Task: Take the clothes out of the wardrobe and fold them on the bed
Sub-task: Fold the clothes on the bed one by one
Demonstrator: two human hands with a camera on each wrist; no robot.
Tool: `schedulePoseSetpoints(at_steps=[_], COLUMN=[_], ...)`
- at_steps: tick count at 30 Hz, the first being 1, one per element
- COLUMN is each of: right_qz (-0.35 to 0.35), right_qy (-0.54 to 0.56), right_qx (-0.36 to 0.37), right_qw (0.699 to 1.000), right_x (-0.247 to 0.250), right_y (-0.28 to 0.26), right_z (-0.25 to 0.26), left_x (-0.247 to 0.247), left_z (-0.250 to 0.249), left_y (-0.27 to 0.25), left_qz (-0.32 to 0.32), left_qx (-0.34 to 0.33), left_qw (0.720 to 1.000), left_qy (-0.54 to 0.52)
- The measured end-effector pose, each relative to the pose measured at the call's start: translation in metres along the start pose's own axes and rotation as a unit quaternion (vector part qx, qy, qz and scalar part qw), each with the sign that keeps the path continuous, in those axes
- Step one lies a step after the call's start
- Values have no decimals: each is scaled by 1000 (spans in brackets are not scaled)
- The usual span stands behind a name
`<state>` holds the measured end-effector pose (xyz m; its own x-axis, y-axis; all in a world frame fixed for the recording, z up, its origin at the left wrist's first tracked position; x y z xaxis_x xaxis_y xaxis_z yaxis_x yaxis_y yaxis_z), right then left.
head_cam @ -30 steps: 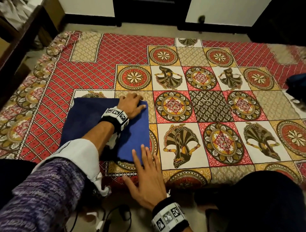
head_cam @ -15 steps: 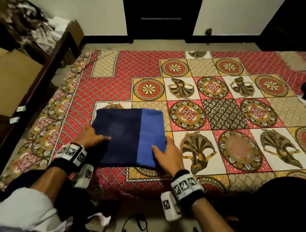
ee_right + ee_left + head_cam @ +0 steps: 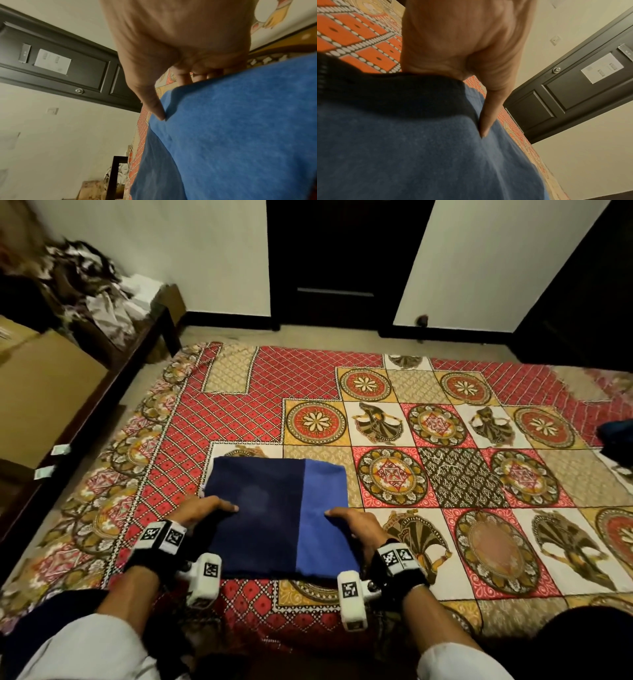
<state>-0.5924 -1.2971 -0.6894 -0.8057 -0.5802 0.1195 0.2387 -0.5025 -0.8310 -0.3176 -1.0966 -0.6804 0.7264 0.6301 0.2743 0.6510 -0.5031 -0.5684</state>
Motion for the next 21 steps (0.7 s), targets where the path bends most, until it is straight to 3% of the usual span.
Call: schedulePoseSetpoints(at_steps=[5, 12, 17, 21], right_qz=[-32, 67, 87, 105], right_qy=[-16, -24, 7, 23], right_qx=[8, -13, -27, -36], right_qw=[999, 997, 996, 994], right_x=[-1, -21, -29, -31], right_y=[6, 12, 19, 17], right_z=[6, 2, -7, -4], left_x=[-2, -8, -16, -24], left_z=[-4, -9, 3, -3], left_y=[-5, -8, -10, -12], left_qz=[11, -10, 58, 68], left_qx=[8, -9, 52, 48], left_qw=[1000, 1000, 992, 981], left_qy=[4, -28, -95, -175])
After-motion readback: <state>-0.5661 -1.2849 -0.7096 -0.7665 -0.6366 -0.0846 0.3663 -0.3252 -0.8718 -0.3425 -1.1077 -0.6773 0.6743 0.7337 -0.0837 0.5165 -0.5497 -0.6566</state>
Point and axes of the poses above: each hand's wrist, its own y-axis towards the middle knuckle, its own x-axis out of the back of the hand, z = x × y, the point moved 9 cm from there along y, towards the middle knuckle, and after that the axes turned 12 degrees about -x, right-handed, at the moved point
